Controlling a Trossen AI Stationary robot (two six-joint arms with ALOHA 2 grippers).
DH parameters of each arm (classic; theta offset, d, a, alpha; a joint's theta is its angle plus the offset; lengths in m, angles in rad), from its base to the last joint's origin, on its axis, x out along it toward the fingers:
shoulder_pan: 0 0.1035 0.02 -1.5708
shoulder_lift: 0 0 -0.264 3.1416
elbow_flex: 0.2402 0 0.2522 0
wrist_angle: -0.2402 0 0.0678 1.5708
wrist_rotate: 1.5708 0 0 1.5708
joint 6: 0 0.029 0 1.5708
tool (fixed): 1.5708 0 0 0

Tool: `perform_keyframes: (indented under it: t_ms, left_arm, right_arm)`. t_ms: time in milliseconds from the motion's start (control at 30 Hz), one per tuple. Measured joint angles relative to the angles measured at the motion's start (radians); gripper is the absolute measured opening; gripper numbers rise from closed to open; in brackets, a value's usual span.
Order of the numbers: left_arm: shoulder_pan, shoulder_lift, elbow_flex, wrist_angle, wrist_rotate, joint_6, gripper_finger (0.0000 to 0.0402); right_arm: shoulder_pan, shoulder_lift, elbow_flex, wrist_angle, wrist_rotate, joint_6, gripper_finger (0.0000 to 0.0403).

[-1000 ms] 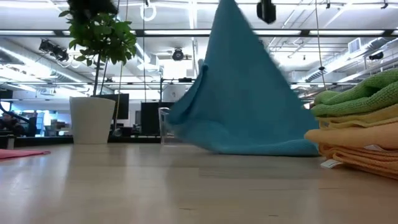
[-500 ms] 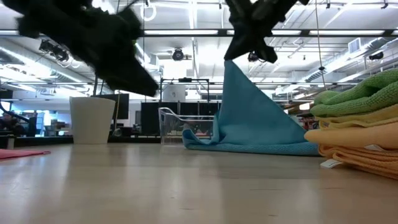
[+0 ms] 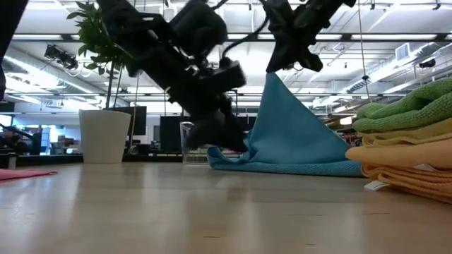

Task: Fold microfiber towels
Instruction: Fold the blue towel on the table

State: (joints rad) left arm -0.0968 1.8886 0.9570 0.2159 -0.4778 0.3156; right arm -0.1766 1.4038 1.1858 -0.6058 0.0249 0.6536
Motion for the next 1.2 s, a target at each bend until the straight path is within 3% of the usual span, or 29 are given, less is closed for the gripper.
perform_keyframes:
  t_ms: [167, 500, 800, 1033, 1200]
  left_arm:
    - [0.023, 0.052, 0.057, -0.07, 0.08, 0.164, 0.0207]
    - [0.061, 0.056, 0.067, -0.095, 0.082, 0.17, 0.0186]
    - [0.088, 0.056, 0.066, -0.127, 0.083, 0.088, 0.0113]
    - [0.082, 0.045, 0.066, -0.143, 0.08, 0.082, 0.0012]
    - [0.062, -0.045, 0.066, -0.17, -0.008, 0.008, 0.0006]
  right_arm:
    - [-0.012, -0.023, 0.0, -0.033, 0.009, -0.018, 0.0]
    - [-0.021, -0.063, 0.001, -0.059, 0.058, -0.023, 0.0]
    - [-0.039, -0.065, 0.0, -0.05, 0.061, -0.022, 0.0]
    - [-0.047, -0.065, 0.0, -0.051, 0.062, -0.023, 0.0]
    - [-0.053, -0.065, 0.0, -0.053, 0.061, -0.028, 0.0]
